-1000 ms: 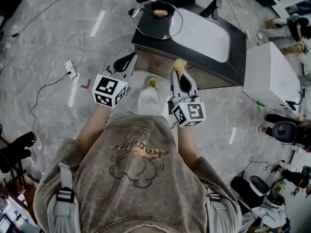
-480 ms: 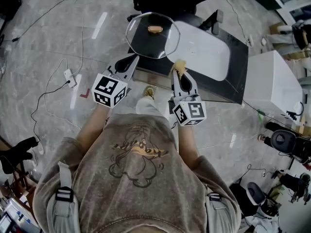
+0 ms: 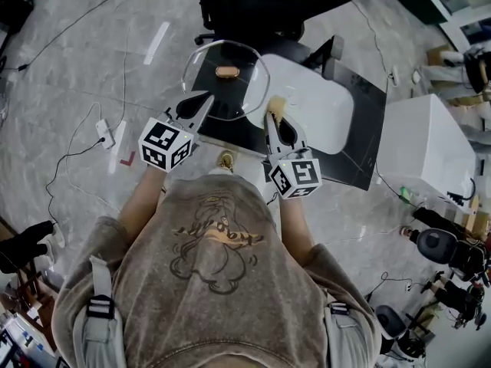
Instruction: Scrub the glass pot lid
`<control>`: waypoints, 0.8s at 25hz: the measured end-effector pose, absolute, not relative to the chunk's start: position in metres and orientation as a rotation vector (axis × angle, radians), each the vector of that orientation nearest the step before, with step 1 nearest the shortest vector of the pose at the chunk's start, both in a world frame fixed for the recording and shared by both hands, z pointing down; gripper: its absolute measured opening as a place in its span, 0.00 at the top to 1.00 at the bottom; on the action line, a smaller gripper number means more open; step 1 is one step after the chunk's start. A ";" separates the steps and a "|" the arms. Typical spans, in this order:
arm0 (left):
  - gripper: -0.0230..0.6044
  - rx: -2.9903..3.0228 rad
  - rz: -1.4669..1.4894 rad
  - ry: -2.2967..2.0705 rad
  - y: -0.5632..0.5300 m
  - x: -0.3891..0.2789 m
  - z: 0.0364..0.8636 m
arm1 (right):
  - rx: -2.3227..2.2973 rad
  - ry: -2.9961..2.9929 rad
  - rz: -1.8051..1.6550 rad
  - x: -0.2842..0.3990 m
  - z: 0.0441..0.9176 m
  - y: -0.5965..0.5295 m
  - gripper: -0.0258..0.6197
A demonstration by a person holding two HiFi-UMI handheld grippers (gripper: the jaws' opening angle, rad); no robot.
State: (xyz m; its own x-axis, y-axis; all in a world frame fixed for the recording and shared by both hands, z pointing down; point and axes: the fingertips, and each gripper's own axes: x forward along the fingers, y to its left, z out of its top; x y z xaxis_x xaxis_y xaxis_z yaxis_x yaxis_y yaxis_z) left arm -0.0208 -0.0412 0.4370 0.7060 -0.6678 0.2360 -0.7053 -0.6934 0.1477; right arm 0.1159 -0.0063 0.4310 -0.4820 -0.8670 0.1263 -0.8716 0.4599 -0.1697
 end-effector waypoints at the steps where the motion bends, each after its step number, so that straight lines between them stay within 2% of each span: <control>1: 0.94 2.692 0.266 -1.100 -0.046 -0.017 0.438 | 1.575 -2.672 0.334 0.119 0.432 -0.013 0.90; 14: 0.93 2.749 0.241 -1.072 -0.093 -0.002 0.423 | 1.466 -2.696 0.354 0.119 0.441 -0.067 0.90; 15: 0.90 2.754 0.236 -1.045 -0.095 0.000 0.423 | 1.467 -2.692 0.355 0.119 0.441 -0.069 0.90; 17: 0.68 2.777 0.230 -0.976 -0.098 0.004 0.423 | 1.478 -2.682 0.363 0.118 0.443 -0.076 0.90; 18: 0.64 2.799 0.236 -0.947 -0.099 0.006 0.423 | 1.485 -2.677 0.368 0.117 0.443 -0.079 0.90; 20: 0.62 2.844 0.272 -0.916 -0.103 0.008 0.423 | 1.490 -2.669 0.371 0.115 0.443 -0.084 0.90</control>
State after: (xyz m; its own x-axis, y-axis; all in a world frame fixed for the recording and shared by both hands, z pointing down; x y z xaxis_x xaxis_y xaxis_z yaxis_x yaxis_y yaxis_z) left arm 0.0080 -0.1030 0.4233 0.7982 -0.5631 0.2141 -0.5887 -0.8045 0.0788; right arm 0.1148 -0.0844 0.4430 -0.5304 -0.8304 0.1704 -0.8454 0.5034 -0.1785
